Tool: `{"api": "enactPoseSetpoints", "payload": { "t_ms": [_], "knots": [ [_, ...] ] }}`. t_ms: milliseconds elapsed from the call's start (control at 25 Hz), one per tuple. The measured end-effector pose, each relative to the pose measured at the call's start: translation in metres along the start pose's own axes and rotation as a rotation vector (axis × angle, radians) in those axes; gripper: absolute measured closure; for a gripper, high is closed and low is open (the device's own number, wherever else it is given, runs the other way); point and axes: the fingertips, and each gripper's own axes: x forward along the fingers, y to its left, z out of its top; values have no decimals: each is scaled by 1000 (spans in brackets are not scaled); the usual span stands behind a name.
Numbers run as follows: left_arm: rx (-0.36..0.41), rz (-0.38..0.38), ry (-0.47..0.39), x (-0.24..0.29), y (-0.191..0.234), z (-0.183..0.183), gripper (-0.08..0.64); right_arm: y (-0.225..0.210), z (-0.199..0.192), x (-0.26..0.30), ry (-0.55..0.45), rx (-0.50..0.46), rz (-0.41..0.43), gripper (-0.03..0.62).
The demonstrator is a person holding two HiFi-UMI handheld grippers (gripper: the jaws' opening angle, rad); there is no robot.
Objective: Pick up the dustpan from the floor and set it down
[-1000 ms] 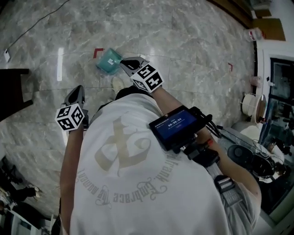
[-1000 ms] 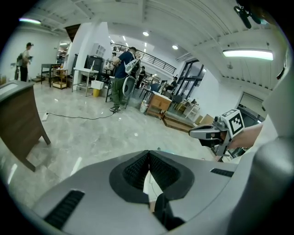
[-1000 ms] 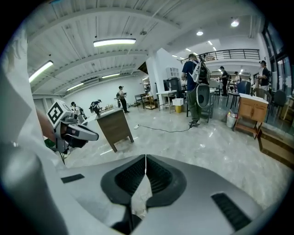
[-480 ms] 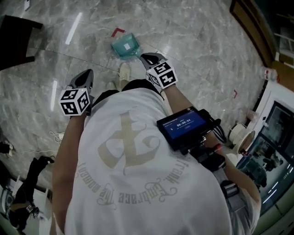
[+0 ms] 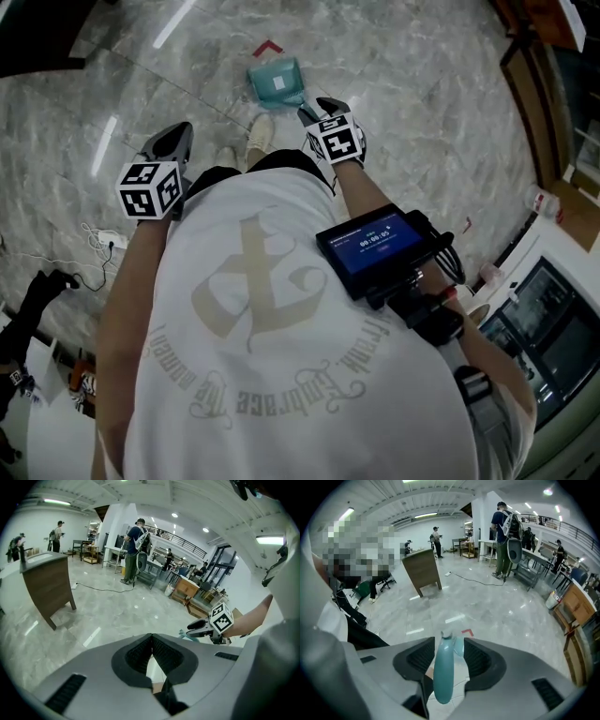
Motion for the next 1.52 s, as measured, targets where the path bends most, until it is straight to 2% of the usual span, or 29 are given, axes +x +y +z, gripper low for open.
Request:
{"api": "enactPoseSetpoints", "payload": {
  "t_ms": [200,600,680,760,840,1000,1160,1360,1520],
  "knots": [
    [-20,40,-14,-20,1,-1,548,6,-21,14,84,2,29,382],
    [-50,127,-38,-53,-3,-8,548,14,-37,29,146,-37,29,383],
    [-56,139,-41,-57,-5,-10,548,12,-41,27,143,-13,20,400],
    [-61,148,-42,-61,-5,-13,548,13,-42,29,134,-10,19,448],
    [-66,156,-43,-63,-4,-14,548,16,-42,32,137,-27,28,446],
    [-68,160,-50,-65,-3,-15,548,19,-38,31,160,-65,1,460],
    [-57,156,-63,-65,0,-7,548,12,-37,27,189,-62,-51,489],
    [-42,138,-62,-59,3,-5,548,3,-34,27,194,-86,-68,494],
    [-15,112,-75,-48,5,13,548,-6,-29,25,188,-114,-69,495]
  ]
}}
